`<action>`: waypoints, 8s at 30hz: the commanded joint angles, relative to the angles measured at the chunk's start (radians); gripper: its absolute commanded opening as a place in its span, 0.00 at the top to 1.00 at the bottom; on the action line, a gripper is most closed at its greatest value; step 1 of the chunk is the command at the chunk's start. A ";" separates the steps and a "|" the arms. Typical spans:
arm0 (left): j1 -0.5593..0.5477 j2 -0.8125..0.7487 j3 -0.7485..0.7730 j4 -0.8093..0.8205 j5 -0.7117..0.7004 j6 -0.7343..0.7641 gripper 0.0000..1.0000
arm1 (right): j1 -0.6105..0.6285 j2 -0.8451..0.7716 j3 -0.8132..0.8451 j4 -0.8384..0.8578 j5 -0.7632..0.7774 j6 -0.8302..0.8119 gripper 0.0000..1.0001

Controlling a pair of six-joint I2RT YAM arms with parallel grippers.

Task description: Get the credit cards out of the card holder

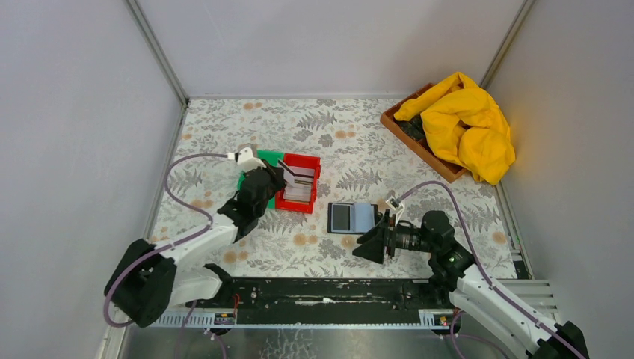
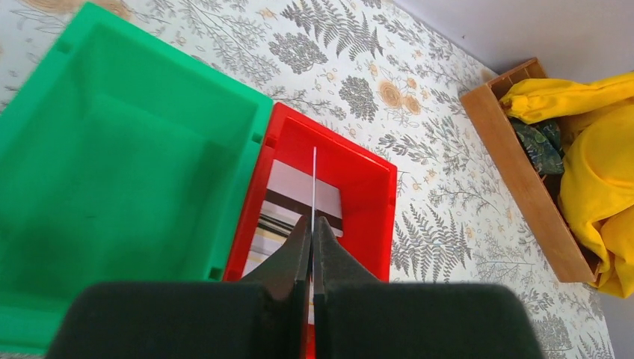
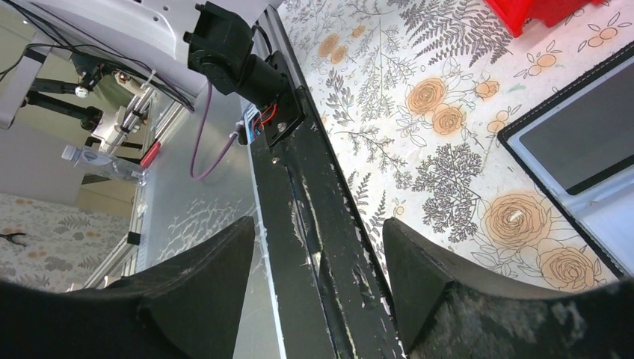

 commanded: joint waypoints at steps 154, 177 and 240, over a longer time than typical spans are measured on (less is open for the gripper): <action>-0.417 0.525 -0.024 0.281 0.238 -0.093 1.00 | -0.064 0.950 0.207 0.331 0.392 0.002 0.56; -0.386 0.435 -0.014 0.250 0.277 -0.073 1.00 | -0.069 0.969 0.210 0.331 0.383 0.005 0.55; -0.357 0.613 0.022 0.290 0.377 -0.091 1.00 | -0.119 0.788 0.127 0.340 0.416 0.006 0.79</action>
